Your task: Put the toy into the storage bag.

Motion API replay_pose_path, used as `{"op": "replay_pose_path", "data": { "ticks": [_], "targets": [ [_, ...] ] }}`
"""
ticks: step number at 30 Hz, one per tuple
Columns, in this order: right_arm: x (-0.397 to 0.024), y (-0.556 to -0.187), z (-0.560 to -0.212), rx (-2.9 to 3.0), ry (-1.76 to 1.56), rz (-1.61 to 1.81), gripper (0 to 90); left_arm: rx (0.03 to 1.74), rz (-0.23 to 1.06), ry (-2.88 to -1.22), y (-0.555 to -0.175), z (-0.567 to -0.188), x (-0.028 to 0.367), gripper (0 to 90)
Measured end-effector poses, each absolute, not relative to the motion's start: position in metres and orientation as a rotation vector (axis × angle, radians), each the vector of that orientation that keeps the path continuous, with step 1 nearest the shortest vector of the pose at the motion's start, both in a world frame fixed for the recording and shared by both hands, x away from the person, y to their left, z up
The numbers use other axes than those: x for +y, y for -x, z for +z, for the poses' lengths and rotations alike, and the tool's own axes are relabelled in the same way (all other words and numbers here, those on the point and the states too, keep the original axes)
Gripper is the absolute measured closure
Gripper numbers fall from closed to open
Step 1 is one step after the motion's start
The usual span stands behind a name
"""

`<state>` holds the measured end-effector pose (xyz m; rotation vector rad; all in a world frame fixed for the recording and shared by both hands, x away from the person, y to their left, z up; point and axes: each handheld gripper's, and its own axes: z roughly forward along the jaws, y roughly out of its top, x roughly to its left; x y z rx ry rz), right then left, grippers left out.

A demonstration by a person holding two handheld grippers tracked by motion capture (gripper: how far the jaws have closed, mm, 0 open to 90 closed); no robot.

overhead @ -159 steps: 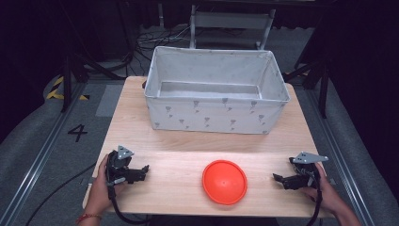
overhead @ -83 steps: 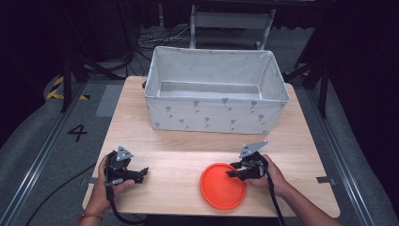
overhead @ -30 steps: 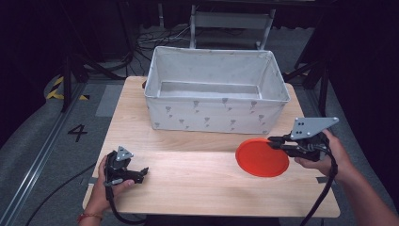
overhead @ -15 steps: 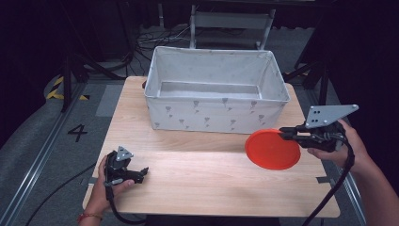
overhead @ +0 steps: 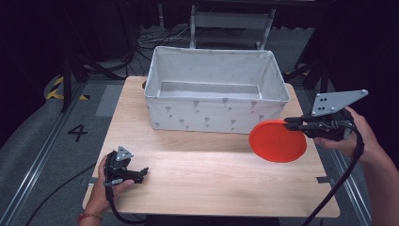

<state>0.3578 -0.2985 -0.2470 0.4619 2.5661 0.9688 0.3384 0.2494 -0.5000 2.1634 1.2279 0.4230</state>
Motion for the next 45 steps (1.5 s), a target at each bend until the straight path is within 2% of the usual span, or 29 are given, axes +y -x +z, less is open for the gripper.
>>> {"op": "replay_pose_path", "data": {
  "ticks": [12,23,31,37,45],
  "targets": [
    [-0.289,-0.373,-0.221,2.608,-0.426,0.919,82.4,1.229,0.423,-2.16,-0.338,-0.5,0.249,0.7],
    [-0.278,-0.392,-0.18,2.501,-0.444,0.934,82.4,1.23,0.423,-2.159,-0.338,-0.5,0.249,0.8],
    [-0.271,-0.426,-0.153,2.377,-0.528,0.952,82.5,1.23,0.423,-2.159,-0.338,-0.5,0.249,0.8],
    [-0.27,-0.455,-0.151,2.324,-0.601,0.939,82.5,1.228,0.423,-2.159,-0.338,-0.5,0.249,0.8],
    [-0.271,-0.495,-0.167,2.306,-0.674,0.933,82.5,1.229,0.422,-2.159,-0.338,-0.5,0.249,0.8]
  ]
}}
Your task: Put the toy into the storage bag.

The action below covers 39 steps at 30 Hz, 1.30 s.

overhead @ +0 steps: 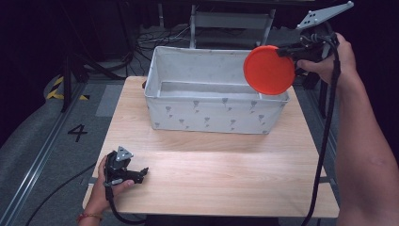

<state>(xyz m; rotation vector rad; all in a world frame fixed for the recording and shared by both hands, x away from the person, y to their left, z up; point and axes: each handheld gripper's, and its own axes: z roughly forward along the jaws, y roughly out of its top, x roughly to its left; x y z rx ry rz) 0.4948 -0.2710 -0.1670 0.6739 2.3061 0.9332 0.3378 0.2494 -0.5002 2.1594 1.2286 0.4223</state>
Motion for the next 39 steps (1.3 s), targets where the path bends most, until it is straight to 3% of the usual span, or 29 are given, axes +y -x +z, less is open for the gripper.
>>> {"op": "replay_pose_path", "data": {
  "ticks": [23,39],
  "targets": [
    [-0.271,-0.548,-0.226,2.337,-0.733,0.881,82.4,1.23,0.422,-2.159,-0.338,-0.5,0.249,0.8],
    [-0.266,-0.546,-0.259,2.501,-0.55,0.83,82.4,1.23,0.423,-2.158,-0.338,-0.5,0.249,0.8]
  ]
}}
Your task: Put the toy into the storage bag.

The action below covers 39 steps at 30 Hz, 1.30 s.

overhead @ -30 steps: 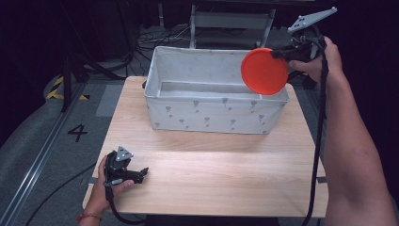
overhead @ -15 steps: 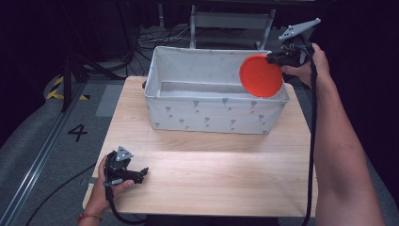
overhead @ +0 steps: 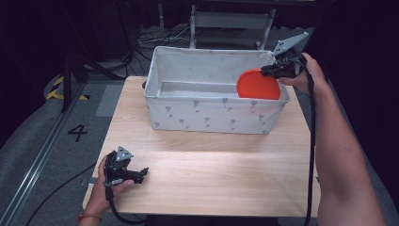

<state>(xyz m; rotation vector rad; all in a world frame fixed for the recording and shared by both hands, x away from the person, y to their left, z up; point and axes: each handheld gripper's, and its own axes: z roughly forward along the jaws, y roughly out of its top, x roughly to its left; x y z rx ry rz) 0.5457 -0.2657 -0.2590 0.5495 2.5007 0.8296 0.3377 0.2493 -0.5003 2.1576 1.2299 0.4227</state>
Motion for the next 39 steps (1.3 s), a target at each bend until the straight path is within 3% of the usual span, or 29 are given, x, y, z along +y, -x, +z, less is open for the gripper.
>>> {"op": "replay_pose_path", "data": {
  "ticks": [39],
  "targets": [
    [-0.213,-0.552,-0.301,2.95,-0.27,0.188,81.1,1.227,0.429,-2.159,-0.338,-0.5,0.249,0.9]
  ]
}}
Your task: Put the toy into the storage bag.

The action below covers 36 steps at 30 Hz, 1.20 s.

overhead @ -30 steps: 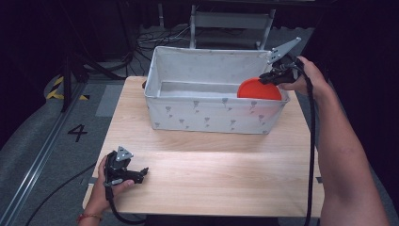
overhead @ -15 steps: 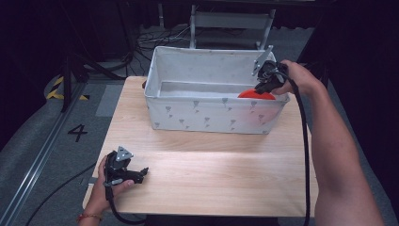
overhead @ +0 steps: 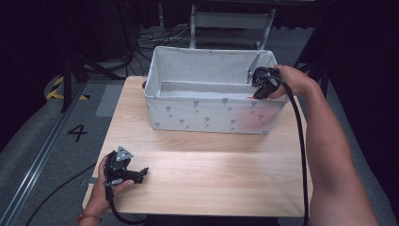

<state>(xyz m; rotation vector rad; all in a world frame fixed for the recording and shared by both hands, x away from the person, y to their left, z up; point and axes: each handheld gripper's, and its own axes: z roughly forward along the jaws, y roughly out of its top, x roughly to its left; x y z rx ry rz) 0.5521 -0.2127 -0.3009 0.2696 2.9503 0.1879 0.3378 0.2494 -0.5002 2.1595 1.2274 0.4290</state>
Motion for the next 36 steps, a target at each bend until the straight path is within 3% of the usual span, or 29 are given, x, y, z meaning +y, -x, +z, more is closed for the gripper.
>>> {"op": "replay_pose_path", "data": {
  "ticks": [9,13,20,22,26,29,36],
  "targets": [
    [-0.217,-0.553,-0.305,2.961,-0.299,0.209,81.8,1.229,0.428,-2.158,-0.338,-0.5,0.249,0.9],
    [-0.223,-0.551,-0.302,2.915,-0.339,0.266,77.5,1.231,0.427,-2.157,-0.337,-0.5,0.249,1.1],
    [-0.233,-0.538,-0.296,2.798,-0.392,0.461,63.9,1.226,0.429,-2.161,-0.337,-0.5,0.25,1.2],
    [-0.243,-0.534,-0.294,2.737,-0.48,0.551,54.2,1.227,0.428,-2.161,-0.337,-0.5,0.25,1.2],
    [-0.255,-0.528,-0.292,2.652,-0.592,0.656,47.9,1.227,0.428,-2.161,-0.337,-0.5,0.25,1.2],
    [-0.262,-0.523,-0.289,2.592,-0.667,0.733,36.0,1.226,0.429,-2.161,-0.337,-0.5,0.25,1.2],
    [-0.274,-0.509,-0.282,2.478,-0.77,0.878,28.7,1.227,0.427,-2.161,-0.337,-0.5,0.25,1.2]
  ]
}}
